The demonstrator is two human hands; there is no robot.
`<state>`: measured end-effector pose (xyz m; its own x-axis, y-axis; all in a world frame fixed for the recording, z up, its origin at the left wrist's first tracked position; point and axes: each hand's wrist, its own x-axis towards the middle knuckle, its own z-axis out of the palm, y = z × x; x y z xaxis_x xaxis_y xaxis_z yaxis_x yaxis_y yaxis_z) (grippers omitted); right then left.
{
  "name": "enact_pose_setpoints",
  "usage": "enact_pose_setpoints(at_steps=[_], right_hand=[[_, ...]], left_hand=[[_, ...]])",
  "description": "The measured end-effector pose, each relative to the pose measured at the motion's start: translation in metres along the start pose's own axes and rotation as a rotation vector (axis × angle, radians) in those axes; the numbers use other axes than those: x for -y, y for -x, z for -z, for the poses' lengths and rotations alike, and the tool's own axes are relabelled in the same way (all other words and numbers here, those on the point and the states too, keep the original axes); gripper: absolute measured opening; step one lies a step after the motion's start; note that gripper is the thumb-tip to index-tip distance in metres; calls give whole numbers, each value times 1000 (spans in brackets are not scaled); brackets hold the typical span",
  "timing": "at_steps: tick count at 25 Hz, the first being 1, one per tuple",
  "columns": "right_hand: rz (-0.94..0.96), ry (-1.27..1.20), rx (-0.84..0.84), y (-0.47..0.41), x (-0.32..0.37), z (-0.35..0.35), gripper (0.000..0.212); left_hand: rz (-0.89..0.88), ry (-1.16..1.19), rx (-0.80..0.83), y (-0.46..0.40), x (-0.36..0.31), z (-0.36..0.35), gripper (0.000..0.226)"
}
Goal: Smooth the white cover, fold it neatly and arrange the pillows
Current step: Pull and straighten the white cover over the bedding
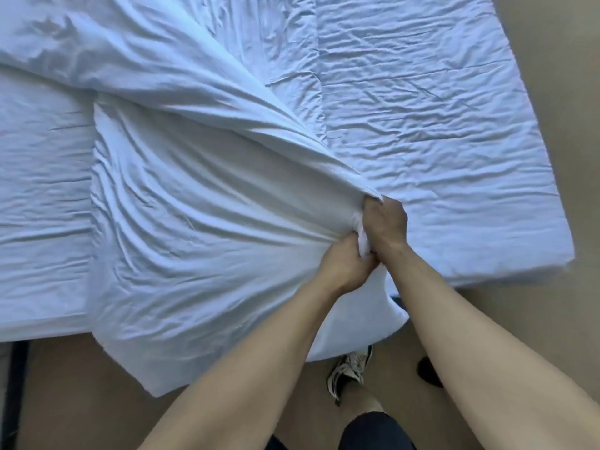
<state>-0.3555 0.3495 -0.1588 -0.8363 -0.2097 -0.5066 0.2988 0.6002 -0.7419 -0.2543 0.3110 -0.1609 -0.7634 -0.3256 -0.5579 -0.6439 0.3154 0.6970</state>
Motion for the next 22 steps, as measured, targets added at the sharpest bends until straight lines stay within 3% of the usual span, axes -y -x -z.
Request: enact_pose_setpoints(at_steps=[3,5,7,9,11,13,15,17,20,21,22], right_hand=[[-198,92,249,-30,-46,33,21],[-223,274,431,-36,-83,29,48],[-230,314,508,-27,-111,21,74],[-241,305,506,-13,-131,14,83],[-230,404,489,2,-143,13,88],[-233,368,479,21,-144,14,89],[-357,140,511,48,-134,7,76],[-531,-42,639,80,-108,-10,61],[-669,-150,759,132,-63,-49,37],[-677,-194,746,146,-55,-59,27],[-646,-235,766,155,-52,-67,40]], left_hand=[[186,-81,157,-13,-7,-46,66],[314,-266,201,-12,20,-55,84],[382,-338,141,0,60,-49,73],[456,-251,-27,19,110,-35,41],[663,-128,-182,50,166,-17,39],[952,72,-304,89,214,-2,63],[1193,445,-385,129,252,8,82],[1338,904,-320,167,263,12,102],[1213,1391,-115,190,239,19,113],[1122,1479,-143,189,231,23,104],[1060,1545,-243,189,228,27,92]])
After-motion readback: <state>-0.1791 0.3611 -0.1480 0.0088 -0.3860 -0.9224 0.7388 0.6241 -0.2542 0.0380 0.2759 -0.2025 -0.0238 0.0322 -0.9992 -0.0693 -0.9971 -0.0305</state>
